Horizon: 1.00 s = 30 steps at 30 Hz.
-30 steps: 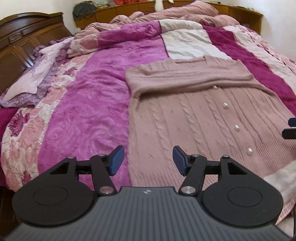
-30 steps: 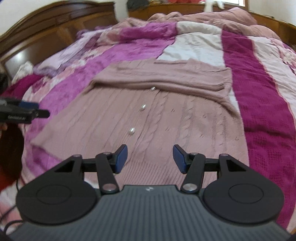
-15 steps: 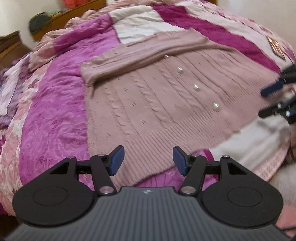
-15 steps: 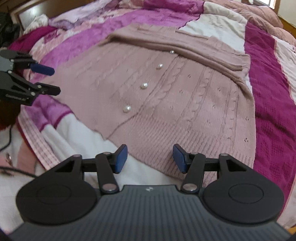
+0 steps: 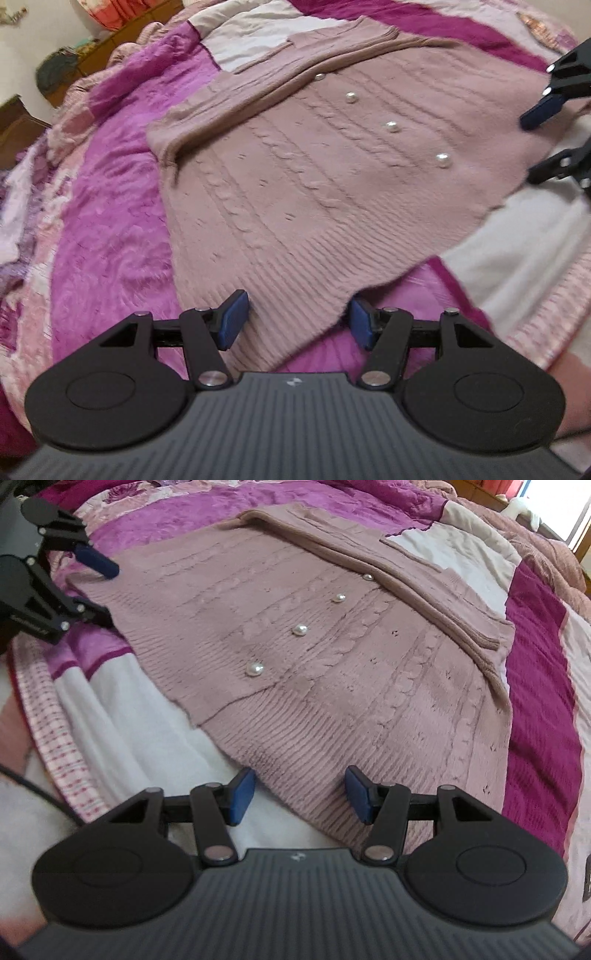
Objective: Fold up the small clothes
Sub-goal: 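Move both tools back to the ribbed hem of the cardigan, then close both tools on the ribbed cardigan hem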
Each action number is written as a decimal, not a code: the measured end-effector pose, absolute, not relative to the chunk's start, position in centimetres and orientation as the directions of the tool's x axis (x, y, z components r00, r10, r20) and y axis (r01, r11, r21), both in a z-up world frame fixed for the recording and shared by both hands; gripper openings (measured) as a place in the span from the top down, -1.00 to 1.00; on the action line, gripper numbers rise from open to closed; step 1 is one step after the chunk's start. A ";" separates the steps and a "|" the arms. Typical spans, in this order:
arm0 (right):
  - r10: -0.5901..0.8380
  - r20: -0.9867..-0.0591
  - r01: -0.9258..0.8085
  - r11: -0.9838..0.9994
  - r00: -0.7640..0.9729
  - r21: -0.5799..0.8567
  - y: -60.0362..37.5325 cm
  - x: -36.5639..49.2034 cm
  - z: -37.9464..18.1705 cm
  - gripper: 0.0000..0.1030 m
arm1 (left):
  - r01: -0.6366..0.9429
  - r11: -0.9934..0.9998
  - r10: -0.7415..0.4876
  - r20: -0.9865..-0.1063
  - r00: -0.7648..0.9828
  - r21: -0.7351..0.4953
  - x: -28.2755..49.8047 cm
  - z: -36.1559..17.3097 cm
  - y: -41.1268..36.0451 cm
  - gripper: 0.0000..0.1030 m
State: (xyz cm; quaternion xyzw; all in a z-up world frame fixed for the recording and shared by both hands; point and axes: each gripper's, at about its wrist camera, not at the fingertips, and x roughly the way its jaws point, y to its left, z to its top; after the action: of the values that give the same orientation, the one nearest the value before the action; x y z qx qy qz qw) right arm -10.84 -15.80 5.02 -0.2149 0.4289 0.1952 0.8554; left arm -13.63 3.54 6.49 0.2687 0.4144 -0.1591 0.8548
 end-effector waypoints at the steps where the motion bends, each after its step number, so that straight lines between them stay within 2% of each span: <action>1: 0.146 -0.814 -0.514 0.833 0.563 -0.205 -15.8 -10.8 4.9 -0.09 | 0.494 0.798 -0.040 -0.789 0.614 0.344 -13.4 6.3 3.3 -0.28; 6: 0.148 -0.803 -0.486 0.853 0.577 -0.192 -16.2 -10.5 4.7 -0.09 | 0.491 0.784 -0.030 -0.766 0.642 0.381 -12.7 5.7 2.6 -0.28; 16: 0.109 -0.814 -0.519 0.816 0.570 -0.254 -16.9 -11.1 5.4 -0.09 | 0.417 0.852 -0.051 -0.742 0.668 0.316 -11.5 5.5 3.4 -0.25; 22: 0.060 -0.775 -0.485 0.810 0.629 -0.331 -15.8 -10.2 4.2 -0.09 | 0.395 0.871 -0.058 -0.737 0.674 0.292 -11.2 5.4 3.6 -0.24; 30: 0.035 -0.716 -0.394 0.853 0.698 -0.342 -15.9 -10.0 4.3 -0.06 | 0.370 0.887 -0.059 -0.727 0.684 0.276 -11.5 5.1 3.9 -0.25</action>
State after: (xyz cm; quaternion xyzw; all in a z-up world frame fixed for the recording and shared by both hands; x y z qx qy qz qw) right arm -10.00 -15.94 4.35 -0.2427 0.3697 0.1205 0.8888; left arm -11.55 3.88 5.06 0.2050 0.3790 -0.1199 0.8944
